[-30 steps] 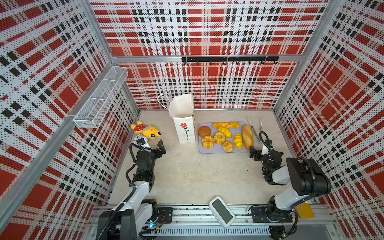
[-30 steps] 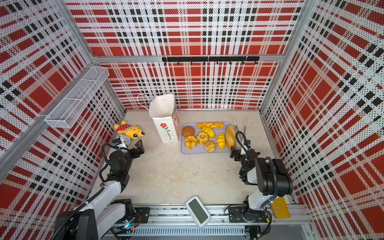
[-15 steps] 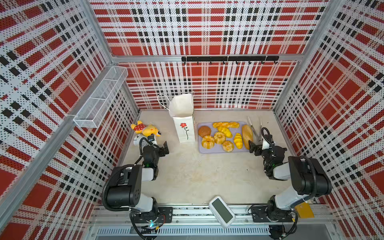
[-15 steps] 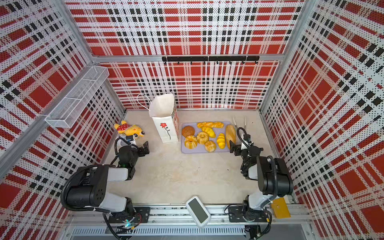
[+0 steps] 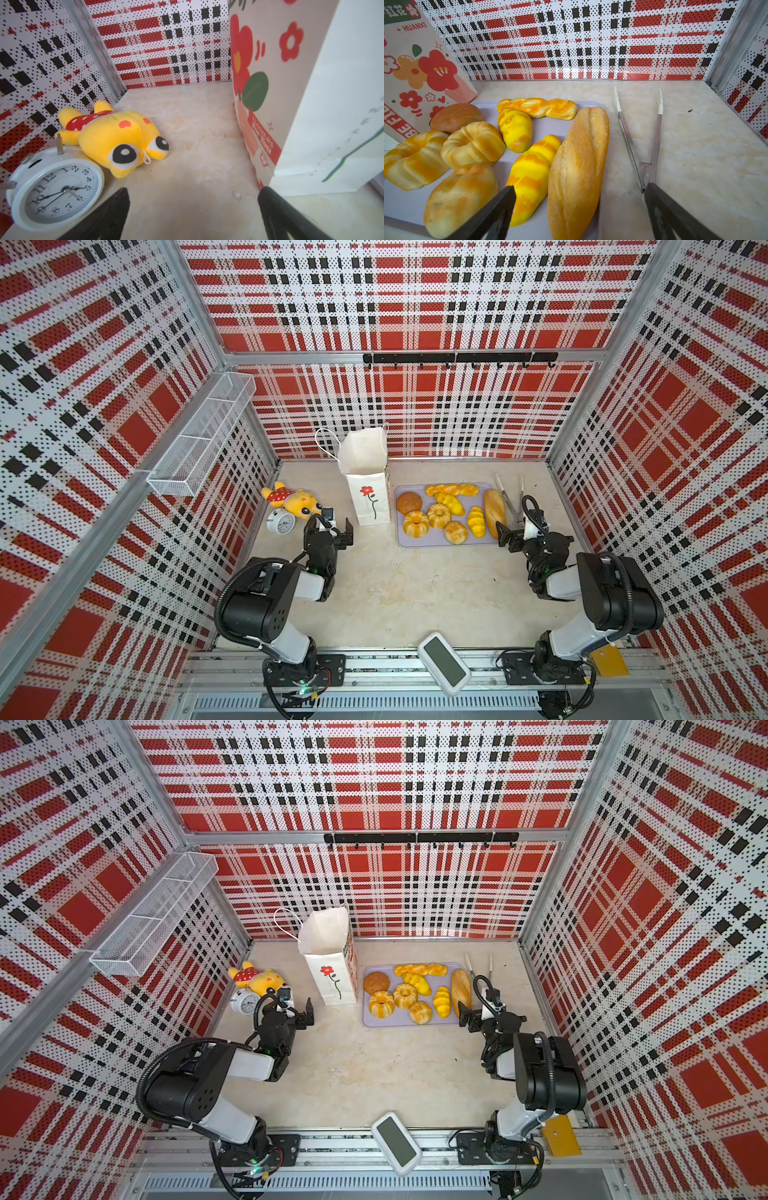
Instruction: Take the fake bread out of the paper bag
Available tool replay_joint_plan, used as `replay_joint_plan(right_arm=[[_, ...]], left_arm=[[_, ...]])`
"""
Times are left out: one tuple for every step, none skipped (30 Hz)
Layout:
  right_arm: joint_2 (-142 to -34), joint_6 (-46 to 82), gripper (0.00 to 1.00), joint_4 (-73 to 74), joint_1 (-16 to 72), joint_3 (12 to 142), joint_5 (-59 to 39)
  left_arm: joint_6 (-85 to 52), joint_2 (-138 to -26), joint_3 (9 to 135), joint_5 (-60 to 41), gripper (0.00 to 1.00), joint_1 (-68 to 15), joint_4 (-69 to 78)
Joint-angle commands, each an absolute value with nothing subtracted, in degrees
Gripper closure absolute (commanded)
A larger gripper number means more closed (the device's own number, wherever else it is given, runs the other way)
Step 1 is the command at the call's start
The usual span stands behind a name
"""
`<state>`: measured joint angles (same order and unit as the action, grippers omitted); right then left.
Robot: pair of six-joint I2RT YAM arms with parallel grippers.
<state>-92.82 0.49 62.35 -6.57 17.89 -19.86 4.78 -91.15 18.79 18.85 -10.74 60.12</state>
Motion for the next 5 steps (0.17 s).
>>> replay_joint_plan(right_arm=[[-91.6,-5.2,0.00,54.7,-2.1,22.4,-14.9],[-90.4,-6.2,0.00,53.4,-0.1,21.8,-10.2],[-90.5,-5.7,0.00,54.4,-0.3,21.6,-10.4],[-91.5,-4.8,0.00,56.4,-0.7,21.7,-10.5],[-91.1,-4.6,0.00,55.1,-1.0,21.9,-10.6]], left_arm=[[5.4,-91.4,19.4,22.4,0.01,-10.0,62.8],[5.0,-91.2,19.8,21.8,0.01,-9.5,61.7],[4.7,-91.2,20.3,21.6,0.00,-9.2,60.8],[4.3,-91.0,20.7,20.7,0.01,-8.6,59.8],[4.0,-90.8,21.1,20.3,0.01,-8.5,58.8]])
